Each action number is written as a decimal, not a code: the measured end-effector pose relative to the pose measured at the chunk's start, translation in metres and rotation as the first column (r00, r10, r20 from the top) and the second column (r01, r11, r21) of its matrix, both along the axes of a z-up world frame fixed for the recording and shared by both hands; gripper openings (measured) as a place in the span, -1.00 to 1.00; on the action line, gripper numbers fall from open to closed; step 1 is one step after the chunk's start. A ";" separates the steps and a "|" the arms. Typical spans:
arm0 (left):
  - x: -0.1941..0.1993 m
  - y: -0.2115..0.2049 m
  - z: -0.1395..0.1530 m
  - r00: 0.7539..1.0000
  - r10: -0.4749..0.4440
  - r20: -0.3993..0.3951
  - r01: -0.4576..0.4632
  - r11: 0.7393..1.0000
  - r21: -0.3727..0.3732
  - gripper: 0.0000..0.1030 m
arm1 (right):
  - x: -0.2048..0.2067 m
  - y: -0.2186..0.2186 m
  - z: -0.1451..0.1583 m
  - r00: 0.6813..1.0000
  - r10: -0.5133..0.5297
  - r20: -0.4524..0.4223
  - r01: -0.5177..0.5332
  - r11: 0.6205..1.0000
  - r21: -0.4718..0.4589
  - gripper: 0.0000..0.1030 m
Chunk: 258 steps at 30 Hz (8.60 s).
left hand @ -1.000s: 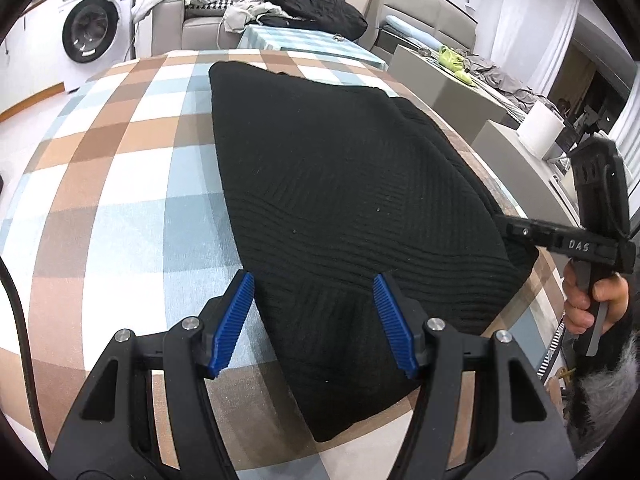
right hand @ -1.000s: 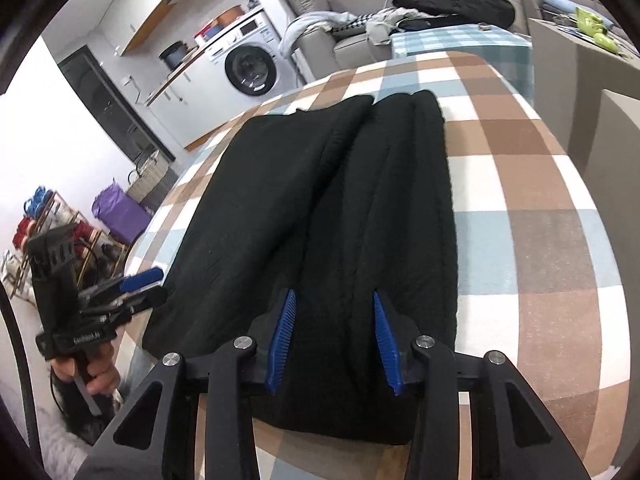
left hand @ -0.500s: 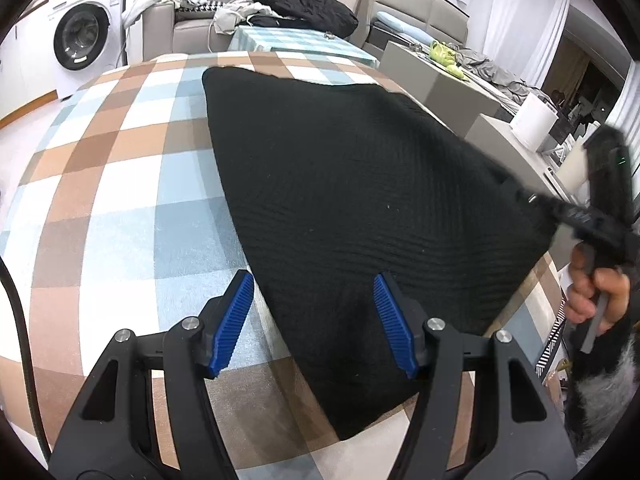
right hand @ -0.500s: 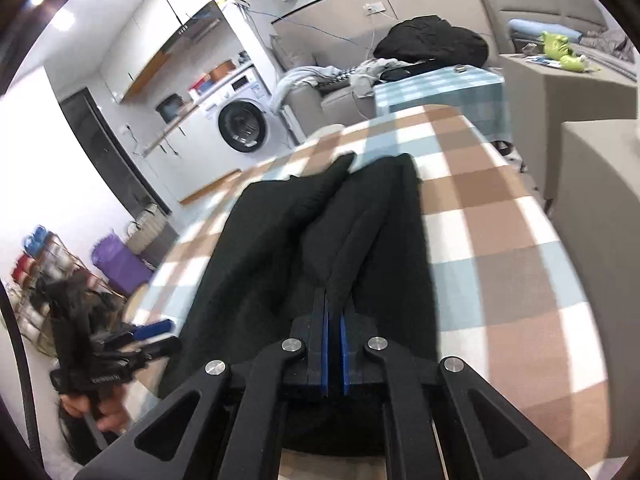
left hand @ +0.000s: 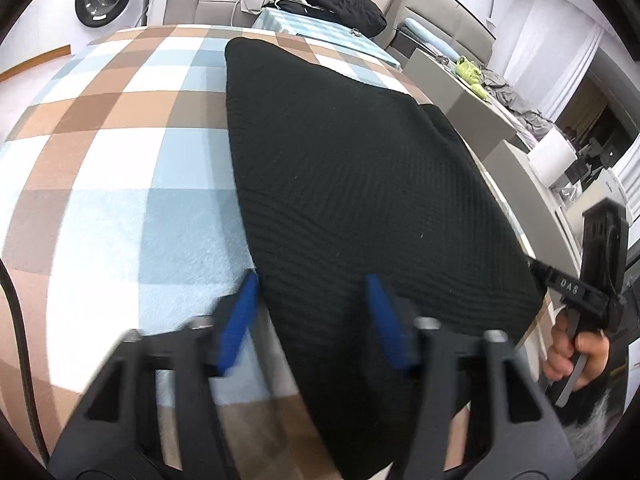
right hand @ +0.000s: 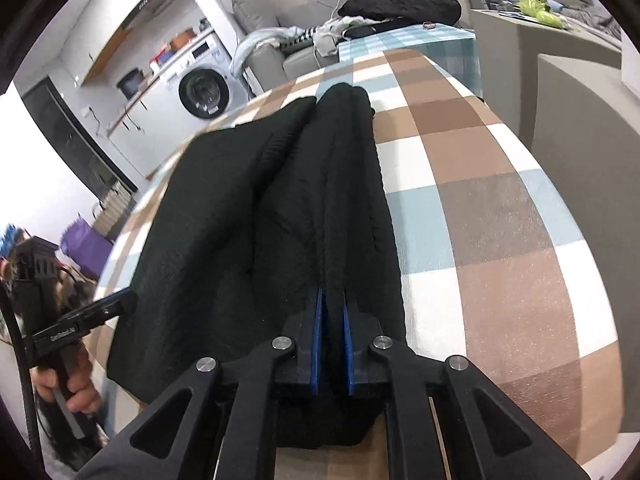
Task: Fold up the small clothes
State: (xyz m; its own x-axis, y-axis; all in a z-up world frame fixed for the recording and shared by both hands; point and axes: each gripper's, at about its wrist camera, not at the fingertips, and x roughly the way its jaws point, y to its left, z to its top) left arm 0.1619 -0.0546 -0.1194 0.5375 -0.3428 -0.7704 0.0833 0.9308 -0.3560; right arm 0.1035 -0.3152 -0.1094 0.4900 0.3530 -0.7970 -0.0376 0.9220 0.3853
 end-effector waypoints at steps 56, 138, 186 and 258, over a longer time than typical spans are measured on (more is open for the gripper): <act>-0.036 0.029 0.038 0.996 0.026 0.087 -0.036 0.993 0.114 0.09 | 0.068 0.129 0.033 0.972 0.227 0.053 -0.230 0.972 0.053 -0.82; -0.073 -0.015 0.018 0.970 -0.240 0.030 0.232 0.957 0.175 0.29 | -0.014 0.071 0.004 0.949 0.316 -0.010 -0.314 0.947 0.071 -0.85; -0.091 0.052 0.010 0.997 -0.076 -0.033 0.080 0.989 0.122 0.29 | -0.020 0.074 0.014 0.902 0.419 0.107 -0.421 0.907 0.001 -0.84; -0.063 -0.019 0.025 0.988 -0.149 0.036 0.137 0.965 0.225 0.29 | -0.008 0.096 0.016 0.964 0.253 0.086 -0.249 0.967 -0.055 -0.09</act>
